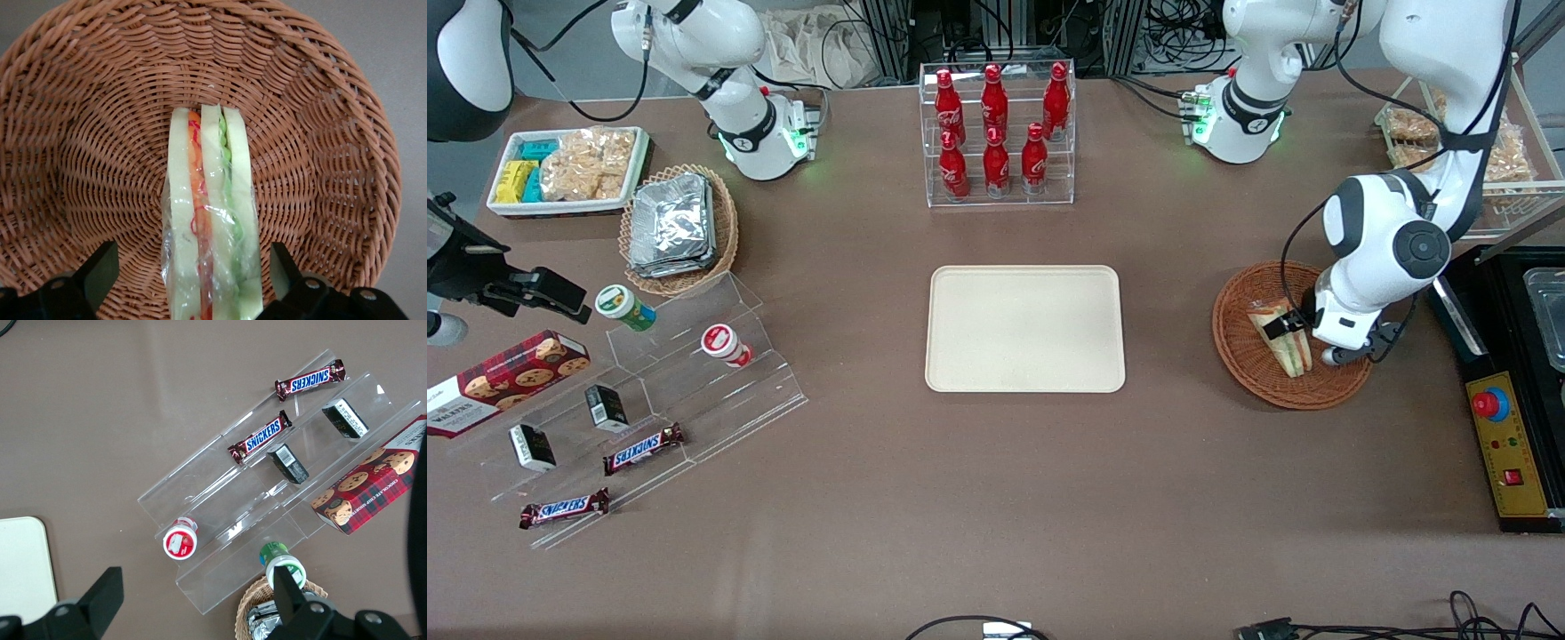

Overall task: Place sandwich from basket to tray
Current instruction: 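Close the left gripper on the wrapped sandwich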

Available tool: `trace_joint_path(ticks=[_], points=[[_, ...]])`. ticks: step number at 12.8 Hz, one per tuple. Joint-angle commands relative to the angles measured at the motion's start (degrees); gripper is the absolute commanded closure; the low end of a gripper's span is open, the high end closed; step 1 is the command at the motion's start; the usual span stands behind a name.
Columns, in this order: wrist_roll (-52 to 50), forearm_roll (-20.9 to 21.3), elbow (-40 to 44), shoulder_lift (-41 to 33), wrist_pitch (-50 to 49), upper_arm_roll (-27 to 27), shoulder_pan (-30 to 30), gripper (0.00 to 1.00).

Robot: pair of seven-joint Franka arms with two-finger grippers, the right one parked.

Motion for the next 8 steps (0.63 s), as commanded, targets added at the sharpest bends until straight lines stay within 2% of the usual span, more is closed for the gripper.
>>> trace_joint_path(ticks=[1,2,3,4,5,6,8], points=[[-1.50,0.44,-0.12,0.64,1.40,-0.11,-0.28,0.00],[-1.50,0.44,-0.21,0.55,1.40,-0.11,-0.28,0.02],[-1.42,0.53,-0.21,0.55,1.40,-0.11,-0.28,0.28],[-1.33,0.62,-0.21,0.55,1.40,-0.11,-0.36,0.74],[-1.33,0.62,-0.21,0.55,1.40,-0.20,-0.54,0.96],[-1.41,0.62,-0.21,0.55,1.31,-0.11,-0.80,1.00],[-1.41,0.62,-0.12,0.03,0.35,-0.20,-0.89,1.00]])
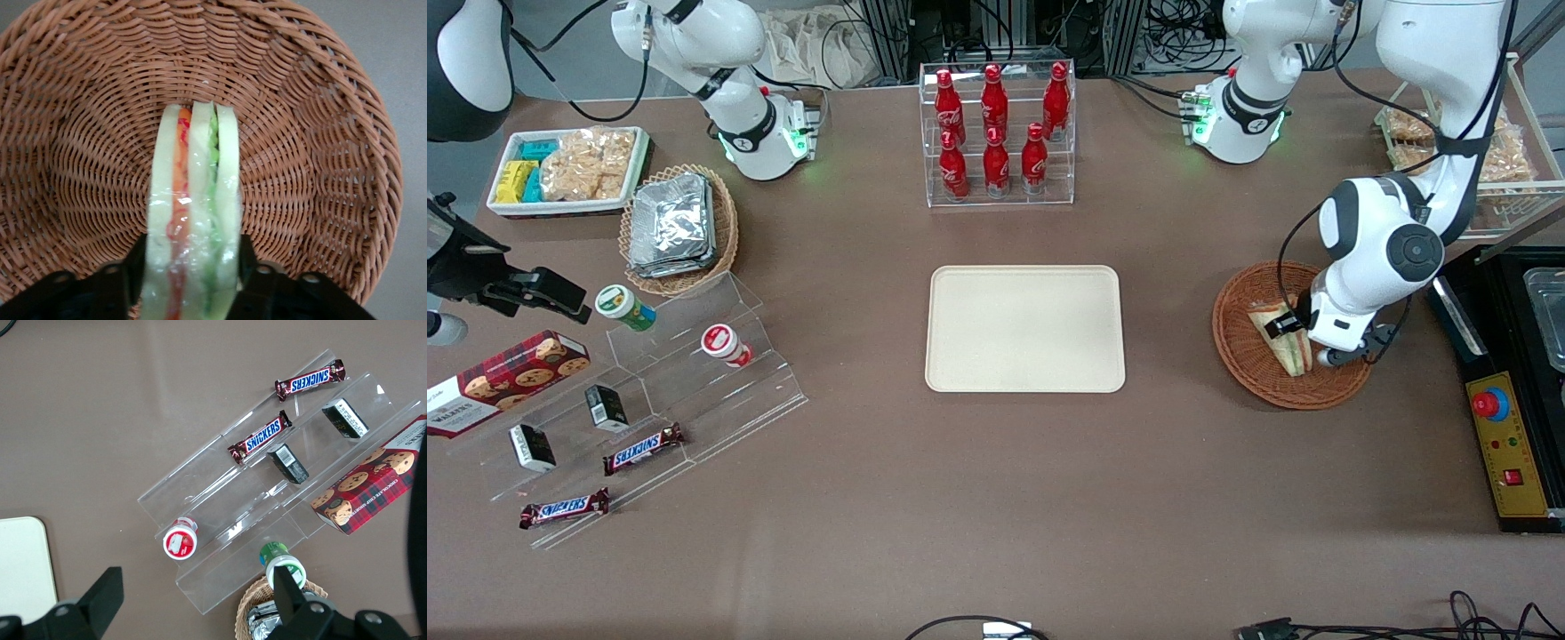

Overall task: Place sandwich from basket to tray
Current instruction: 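Close the left gripper on the wrapped sandwich, then lift the sandwich out of the basket and carry it over the white tray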

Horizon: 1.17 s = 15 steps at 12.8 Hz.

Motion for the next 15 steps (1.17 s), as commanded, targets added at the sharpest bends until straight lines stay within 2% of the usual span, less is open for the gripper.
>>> trace_joint_path(ticks=[1,5,7,9,11,13,15], points=[[-1.20,0.62,0.14,-1.07,-1.51,-0.05,-0.44,1.00],[-0.41,0.79,3.38,-10.54,-15.89,-0.23,-0.44,1.00],[1.07,1.75,11.35,-13.46,-29.75,-0.31,-0.44,1.00],[1.79,1.76,23.63,-12.68,-44.08,-0.49,-0.53,1.00],[2.32,1.59,34.20,-11.97,-54.39,-0.58,-1.23,1.00],[2.32,1.50,41.60,-11.28,-60.39,-2.59,-1.50,1.00],[1.70,1.50,45.48,-10.48,-62.43,-4.78,-1.58,1.00]])
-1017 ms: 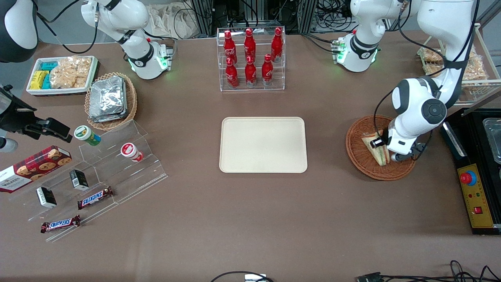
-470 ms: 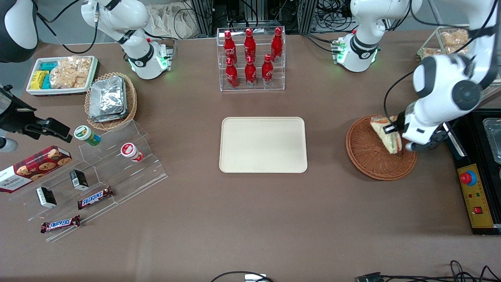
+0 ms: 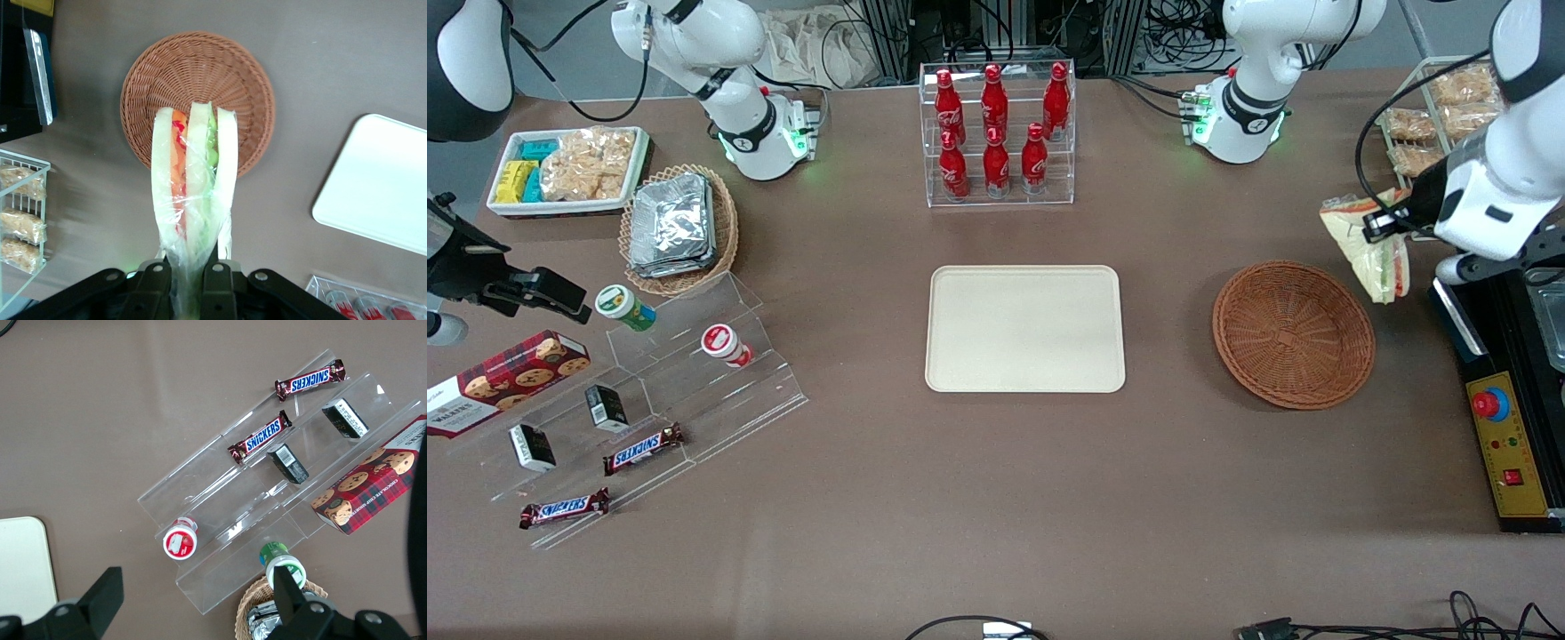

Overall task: Place sandwich from basket to tray
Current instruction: 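Lift the sandwich out of the basket and carry it over the white tray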

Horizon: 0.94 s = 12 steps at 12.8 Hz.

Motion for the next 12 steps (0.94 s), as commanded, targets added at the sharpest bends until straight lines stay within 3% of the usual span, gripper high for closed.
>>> trace_joint_path(ticks=[1,5,9,12], points=[[0.37,0.59,6.19,3.55,-3.48,-3.03,-0.30,1.00],[1.35,0.42,12.76,8.71,-5.06,-14.88,-0.30,1.00],[-14.09,0.59,21.65,18.03,-4.54,-27.19,-0.38,1.00],[-22.29,0.86,24.57,21.65,-3.75,-31.08,-1.00,1.00]])
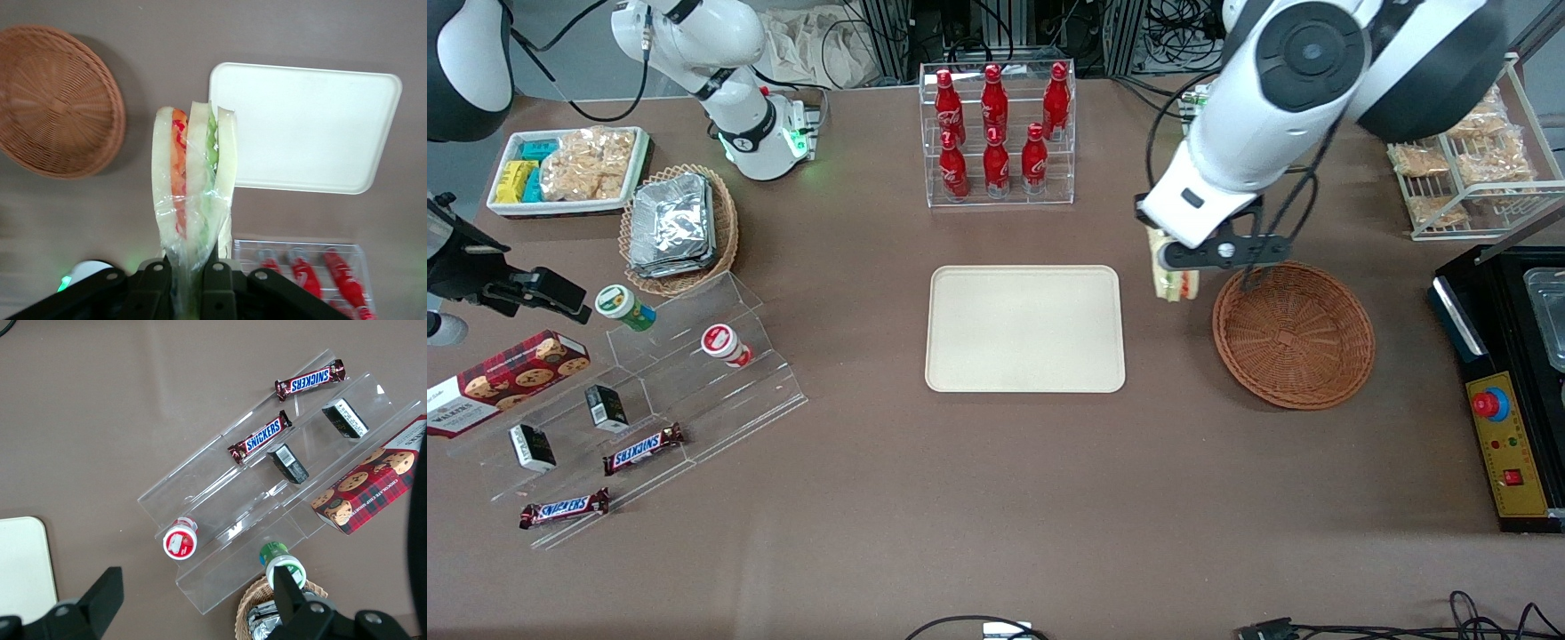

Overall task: Place sandwich from basket to tray
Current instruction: 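Lift the sandwich out of the basket and carry it over the white tray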

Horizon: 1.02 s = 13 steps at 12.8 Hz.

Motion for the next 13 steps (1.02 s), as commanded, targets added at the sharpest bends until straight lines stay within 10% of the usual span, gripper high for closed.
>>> trace_joint_path(ticks=[1,5,13], points=[[-3.70,0.78,4.54,3.54,-0.47,-1.91,-0.59,1.00],[-3.17,0.96,-1.67,4.34,4.70,-2.00,-1.47,1.00],[-4.31,11.68,-35.86,5.30,45.46,-2.62,-1.12,0.99]])
